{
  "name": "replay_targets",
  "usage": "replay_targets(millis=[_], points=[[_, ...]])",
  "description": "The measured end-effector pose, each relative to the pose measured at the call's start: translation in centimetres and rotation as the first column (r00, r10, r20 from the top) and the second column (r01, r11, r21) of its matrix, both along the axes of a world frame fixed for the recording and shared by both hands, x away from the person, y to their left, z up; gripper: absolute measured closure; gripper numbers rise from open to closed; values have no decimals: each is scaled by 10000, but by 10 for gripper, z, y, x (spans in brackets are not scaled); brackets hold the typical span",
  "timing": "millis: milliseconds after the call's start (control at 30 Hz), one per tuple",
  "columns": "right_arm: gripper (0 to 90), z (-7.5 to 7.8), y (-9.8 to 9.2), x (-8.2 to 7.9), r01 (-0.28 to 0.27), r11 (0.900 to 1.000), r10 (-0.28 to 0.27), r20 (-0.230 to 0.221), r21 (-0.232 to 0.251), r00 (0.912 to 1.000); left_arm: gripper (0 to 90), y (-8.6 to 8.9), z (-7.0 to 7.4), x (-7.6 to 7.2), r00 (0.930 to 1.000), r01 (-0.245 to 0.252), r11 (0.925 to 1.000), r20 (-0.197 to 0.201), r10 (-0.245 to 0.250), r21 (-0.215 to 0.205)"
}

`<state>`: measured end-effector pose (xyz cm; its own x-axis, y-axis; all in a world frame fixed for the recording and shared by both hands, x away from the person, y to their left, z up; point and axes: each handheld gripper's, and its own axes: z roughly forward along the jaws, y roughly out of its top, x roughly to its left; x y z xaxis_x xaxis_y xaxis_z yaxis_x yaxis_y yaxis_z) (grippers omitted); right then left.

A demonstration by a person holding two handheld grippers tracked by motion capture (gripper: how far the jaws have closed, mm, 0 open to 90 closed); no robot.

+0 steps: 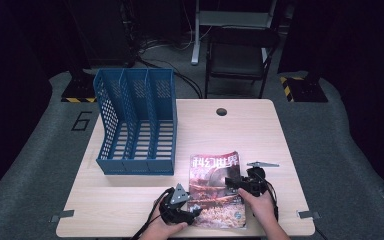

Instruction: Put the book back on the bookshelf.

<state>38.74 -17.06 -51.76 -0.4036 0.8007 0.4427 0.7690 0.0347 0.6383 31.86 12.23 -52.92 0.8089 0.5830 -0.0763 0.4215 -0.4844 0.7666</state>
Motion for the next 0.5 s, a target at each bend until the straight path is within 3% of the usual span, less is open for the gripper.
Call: replay_targets(millis=[500], points=[[608, -1, 3, 0, -483, 9988, 482, -96, -113, 9988, 261, 0, 0, 0, 10000, 13, 10000, -47, -13, -11]])
